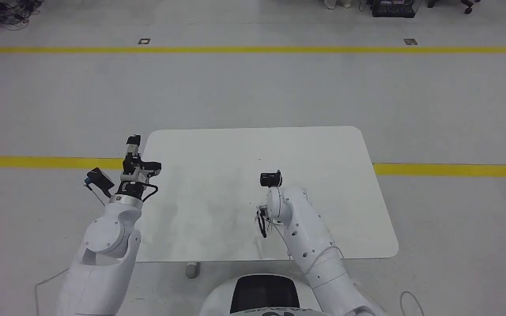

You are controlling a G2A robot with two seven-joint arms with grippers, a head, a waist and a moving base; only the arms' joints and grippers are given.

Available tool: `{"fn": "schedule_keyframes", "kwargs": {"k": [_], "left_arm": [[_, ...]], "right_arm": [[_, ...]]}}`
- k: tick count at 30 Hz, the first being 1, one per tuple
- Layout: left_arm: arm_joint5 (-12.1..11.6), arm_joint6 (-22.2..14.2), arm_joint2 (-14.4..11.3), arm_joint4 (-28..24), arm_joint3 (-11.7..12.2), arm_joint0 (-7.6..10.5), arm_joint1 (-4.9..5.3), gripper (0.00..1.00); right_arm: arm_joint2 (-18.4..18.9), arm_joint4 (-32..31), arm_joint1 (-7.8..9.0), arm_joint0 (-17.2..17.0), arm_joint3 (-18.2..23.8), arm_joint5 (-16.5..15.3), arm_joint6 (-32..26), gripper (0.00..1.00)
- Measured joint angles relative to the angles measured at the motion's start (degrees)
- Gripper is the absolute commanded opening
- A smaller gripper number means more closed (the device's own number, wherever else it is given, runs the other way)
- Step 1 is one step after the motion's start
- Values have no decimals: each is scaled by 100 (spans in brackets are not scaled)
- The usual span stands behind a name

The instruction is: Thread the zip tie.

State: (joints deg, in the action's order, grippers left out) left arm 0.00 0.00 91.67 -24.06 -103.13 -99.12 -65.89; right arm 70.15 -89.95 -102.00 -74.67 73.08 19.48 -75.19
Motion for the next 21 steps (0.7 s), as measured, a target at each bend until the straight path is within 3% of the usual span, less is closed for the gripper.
{"fn": "schedule_keyframes", "kwargs": {"k": [12, 21], "left_arm": [[0, 0, 0, 0, 0, 0, 0, 100], [0, 0, 0, 0, 0, 0, 0, 100]], "right_arm": [[152, 0, -98, 216, -565, 0, 175, 15], [247, 0, -127, 286, -823, 0, 329, 15]]}}
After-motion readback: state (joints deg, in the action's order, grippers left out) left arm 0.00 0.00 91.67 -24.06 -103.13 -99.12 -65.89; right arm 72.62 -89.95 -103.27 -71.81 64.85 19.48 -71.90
